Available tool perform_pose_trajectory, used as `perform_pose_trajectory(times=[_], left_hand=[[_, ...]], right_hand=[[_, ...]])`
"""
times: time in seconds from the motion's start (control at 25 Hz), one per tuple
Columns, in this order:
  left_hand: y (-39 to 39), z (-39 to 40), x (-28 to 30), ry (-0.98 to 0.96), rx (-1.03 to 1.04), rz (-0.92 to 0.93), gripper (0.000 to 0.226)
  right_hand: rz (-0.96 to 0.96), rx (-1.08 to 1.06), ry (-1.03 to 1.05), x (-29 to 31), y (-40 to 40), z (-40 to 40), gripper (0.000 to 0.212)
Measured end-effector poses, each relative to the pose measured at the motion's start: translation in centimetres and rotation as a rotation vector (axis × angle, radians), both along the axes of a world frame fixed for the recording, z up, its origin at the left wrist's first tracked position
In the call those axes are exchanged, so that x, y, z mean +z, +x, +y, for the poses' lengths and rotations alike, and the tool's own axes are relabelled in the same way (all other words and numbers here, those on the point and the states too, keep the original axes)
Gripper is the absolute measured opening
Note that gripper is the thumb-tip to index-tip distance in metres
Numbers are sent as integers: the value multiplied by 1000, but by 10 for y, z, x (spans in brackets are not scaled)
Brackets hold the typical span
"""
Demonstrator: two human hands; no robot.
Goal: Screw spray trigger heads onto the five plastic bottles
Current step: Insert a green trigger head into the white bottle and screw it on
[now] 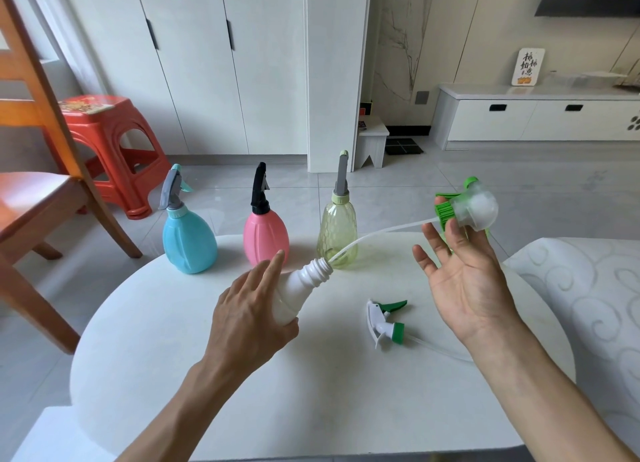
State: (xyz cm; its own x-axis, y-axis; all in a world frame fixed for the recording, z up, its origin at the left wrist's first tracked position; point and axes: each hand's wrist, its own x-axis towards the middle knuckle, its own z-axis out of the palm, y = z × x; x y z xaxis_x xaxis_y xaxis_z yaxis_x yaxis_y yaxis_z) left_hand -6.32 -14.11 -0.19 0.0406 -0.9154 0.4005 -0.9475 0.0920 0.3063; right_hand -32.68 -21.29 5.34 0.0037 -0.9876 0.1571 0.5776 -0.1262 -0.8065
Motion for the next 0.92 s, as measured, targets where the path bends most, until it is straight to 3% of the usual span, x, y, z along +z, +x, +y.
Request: perform_pose_trajectory(times=[0.28, 0.52, 0.92], left_hand=[[-2, 1, 2, -39, -20, 5, 107], [-10, 2, 4, -117, -96, -30, 103], [-8, 4, 0, -180, -103, -149, 97]], right_hand=[[79, 38, -4, -8, 9, 5, 39], [251, 174, -2, -37, 44, 22, 86], [422, 249, -137, -36, 49, 23, 80]])
